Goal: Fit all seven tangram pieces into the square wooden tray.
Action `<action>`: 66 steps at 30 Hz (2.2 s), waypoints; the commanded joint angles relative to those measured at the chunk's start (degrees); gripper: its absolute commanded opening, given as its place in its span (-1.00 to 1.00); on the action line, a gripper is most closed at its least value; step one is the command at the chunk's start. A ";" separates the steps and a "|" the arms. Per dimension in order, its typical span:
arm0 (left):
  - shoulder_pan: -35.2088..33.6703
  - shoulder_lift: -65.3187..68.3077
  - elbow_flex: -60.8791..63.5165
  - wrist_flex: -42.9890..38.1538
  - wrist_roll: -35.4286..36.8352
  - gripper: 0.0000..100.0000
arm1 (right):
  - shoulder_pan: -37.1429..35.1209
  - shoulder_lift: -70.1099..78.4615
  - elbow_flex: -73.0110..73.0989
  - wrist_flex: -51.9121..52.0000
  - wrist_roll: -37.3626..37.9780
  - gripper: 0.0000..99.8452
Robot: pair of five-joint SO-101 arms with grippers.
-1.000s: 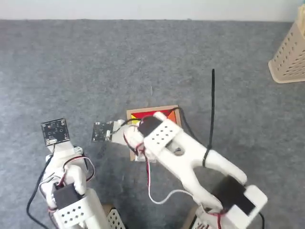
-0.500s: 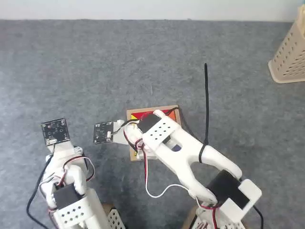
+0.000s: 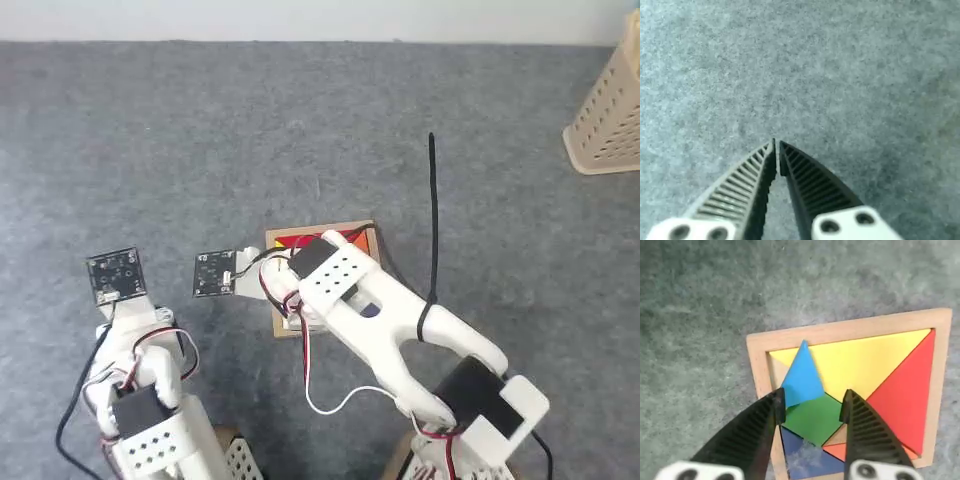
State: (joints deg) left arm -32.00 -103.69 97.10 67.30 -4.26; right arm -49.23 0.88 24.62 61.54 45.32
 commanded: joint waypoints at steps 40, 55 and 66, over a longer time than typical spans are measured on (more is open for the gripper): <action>0.18 -0.44 -0.48 0.35 0.88 -0.97 | -0.57 -0.75 4.04 -18.24 -38.51 -0.99; 0.18 -0.44 -0.48 0.35 0.88 -0.97 | -0.75 -0.57 7.56 -17.89 -35.96 -0.99; 0.18 -0.44 -0.48 0.35 0.88 -0.97 | 0.57 -4.35 9.14 -17.10 -36.40 -0.99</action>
State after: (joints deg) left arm -32.00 -103.69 97.10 67.30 -4.26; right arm -49.49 0.88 33.67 44.13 8.04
